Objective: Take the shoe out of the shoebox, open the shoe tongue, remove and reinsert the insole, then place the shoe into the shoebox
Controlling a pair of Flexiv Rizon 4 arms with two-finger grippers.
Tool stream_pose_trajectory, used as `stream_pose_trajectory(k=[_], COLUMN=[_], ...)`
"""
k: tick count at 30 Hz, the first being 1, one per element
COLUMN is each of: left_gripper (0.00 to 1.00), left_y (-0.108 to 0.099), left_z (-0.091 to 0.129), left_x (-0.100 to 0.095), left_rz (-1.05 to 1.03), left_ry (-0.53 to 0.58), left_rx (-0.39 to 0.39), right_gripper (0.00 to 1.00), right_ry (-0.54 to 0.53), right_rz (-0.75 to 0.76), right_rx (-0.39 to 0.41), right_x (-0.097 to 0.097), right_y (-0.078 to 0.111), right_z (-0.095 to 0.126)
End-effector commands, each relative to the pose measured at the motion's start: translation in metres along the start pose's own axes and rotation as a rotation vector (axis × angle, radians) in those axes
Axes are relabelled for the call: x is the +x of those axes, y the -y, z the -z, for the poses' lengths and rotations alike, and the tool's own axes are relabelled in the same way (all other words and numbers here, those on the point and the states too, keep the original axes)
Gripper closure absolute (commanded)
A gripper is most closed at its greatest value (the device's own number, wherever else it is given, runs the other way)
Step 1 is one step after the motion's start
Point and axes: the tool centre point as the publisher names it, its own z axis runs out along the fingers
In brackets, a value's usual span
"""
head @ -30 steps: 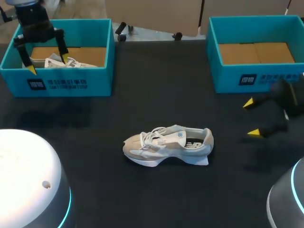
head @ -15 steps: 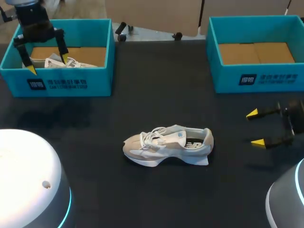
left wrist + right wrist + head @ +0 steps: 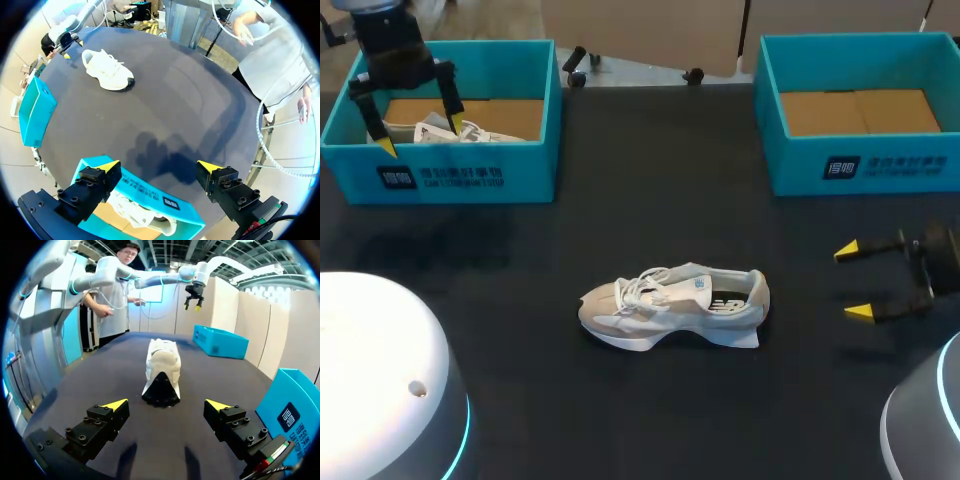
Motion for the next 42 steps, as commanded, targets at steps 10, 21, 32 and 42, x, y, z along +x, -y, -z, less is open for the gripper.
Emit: stream_pose_trajectory(k=[10,21,32,42], left_gripper=[0.00,0.00,0.00,0.00], left_y=[0.000,0.000,0.000,0.000], left_z=[-0.001,-0.001,-0.001,-0.001], left_x=[0.000,0.000,0.000,0.000], left_rz=[-0.001,-0.001,-0.001,-0.001], left_ry=[0.000,0.000,0.000,0.000], left_rx=[-0.001,-0.001,-0.001,-0.001], right_gripper=[0.00,0.00,0.00,0.00], right_ry=[-0.002,0.029,-0.005,0.039], right_rz=[0.000,0.036,0.037,-0.032], right_rx=[0.003,0.039,0.110,0.115], right_x=[-0.001,0.002,0.004,0.011], right_y=[-0.001,0.022,0.031,0.027], right_z=[-0.001,-0.014,-0.013,-0.026])
